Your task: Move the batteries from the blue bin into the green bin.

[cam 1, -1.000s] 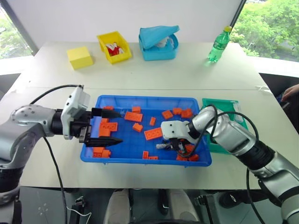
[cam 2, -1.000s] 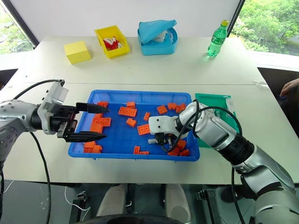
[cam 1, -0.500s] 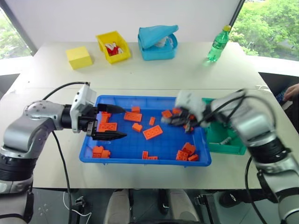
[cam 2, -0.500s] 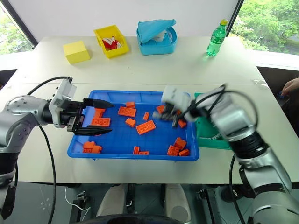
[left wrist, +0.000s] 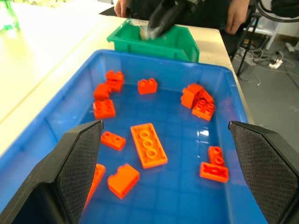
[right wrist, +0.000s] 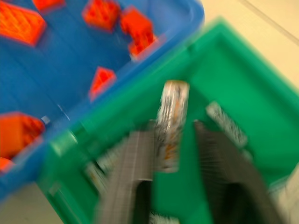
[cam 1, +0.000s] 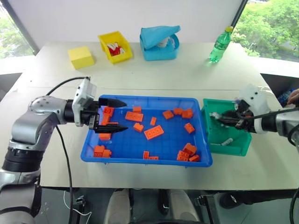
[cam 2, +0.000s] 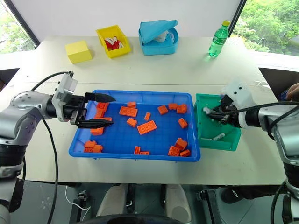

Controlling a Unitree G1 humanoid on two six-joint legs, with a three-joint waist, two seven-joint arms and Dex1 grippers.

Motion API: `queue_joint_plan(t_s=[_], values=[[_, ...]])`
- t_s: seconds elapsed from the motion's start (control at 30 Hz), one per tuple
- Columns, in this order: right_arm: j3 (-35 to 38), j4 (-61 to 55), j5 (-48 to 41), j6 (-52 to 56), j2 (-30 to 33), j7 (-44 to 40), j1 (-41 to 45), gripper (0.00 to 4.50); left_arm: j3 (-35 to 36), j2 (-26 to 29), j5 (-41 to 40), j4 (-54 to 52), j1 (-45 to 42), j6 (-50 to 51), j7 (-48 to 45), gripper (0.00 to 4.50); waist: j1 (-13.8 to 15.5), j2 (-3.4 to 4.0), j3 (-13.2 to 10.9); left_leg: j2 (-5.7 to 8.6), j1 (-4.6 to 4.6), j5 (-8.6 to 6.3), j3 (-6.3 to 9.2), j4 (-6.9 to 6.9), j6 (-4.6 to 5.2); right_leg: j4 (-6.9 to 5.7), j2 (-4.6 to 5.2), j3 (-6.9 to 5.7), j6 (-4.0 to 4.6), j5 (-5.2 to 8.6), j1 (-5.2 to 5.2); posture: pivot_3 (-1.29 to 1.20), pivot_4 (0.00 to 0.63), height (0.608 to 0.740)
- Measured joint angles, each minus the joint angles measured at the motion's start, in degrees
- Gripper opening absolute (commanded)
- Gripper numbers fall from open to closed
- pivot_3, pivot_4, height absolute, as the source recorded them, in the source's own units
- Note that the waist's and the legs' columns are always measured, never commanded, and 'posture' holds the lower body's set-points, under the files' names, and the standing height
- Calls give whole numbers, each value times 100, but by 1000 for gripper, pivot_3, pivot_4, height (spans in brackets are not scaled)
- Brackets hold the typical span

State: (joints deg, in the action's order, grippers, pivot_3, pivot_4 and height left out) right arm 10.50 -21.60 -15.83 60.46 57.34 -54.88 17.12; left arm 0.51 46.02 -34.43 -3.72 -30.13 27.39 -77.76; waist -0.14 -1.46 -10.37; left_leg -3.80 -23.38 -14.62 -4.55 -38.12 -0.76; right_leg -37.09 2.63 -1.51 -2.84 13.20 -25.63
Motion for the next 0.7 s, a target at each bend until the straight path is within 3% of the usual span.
queue_joint_plan(t_s=[0.1, 0.23, 0.4, 0.5, 0.7], values=[[-3, 29, -11, -232, 0, 156, -16, 4452, -17, -11, 17, 69, 0, -6, -4, 4500, -50, -1, 0, 0, -1, 0, 3, 0, 0, 0, 0, -1, 0, 0, 0, 0, 150, 736], [141, 313, -168, -839, 95, -123, -16, 4452, -14, 13, 20, 69, 17, -22, -45, 4500, -52, 0, -2, 0, -1, 0, 3, 0, 0, 0, 0, -1, -1, 0, 0, 0, 150, 736], [989, 1225, -536, -2680, 914, -1815, -415, 4452, 128, 584, 75, 249, 167, -60, -295, 4500, -49, 2, -6, -1, 0, -1, 3, 4, 2, 5, 0, -5, -3, 5, 2, 0, 150, 736], [1113, 2214, -481, -3619, 1132, -2493, -686, 4452, 382, 1042, 160, 675, 327, -191, -519, 4500, -57, 2, -6, -1, 3, -1, -1, 3, 2, 6, 2, -5, 11, 13, 5, 0, 150, 736], [1105, 3461, -351, -4506, 1145, -2962, -769, 4452, 957, 1554, 273, 1416, 555, -409, -730, 4500, -76, 8, -7, -2, 8, -1, -3, 3, 2, 1, 2, -3, 12, 13, 5, 0, 150, 736]])
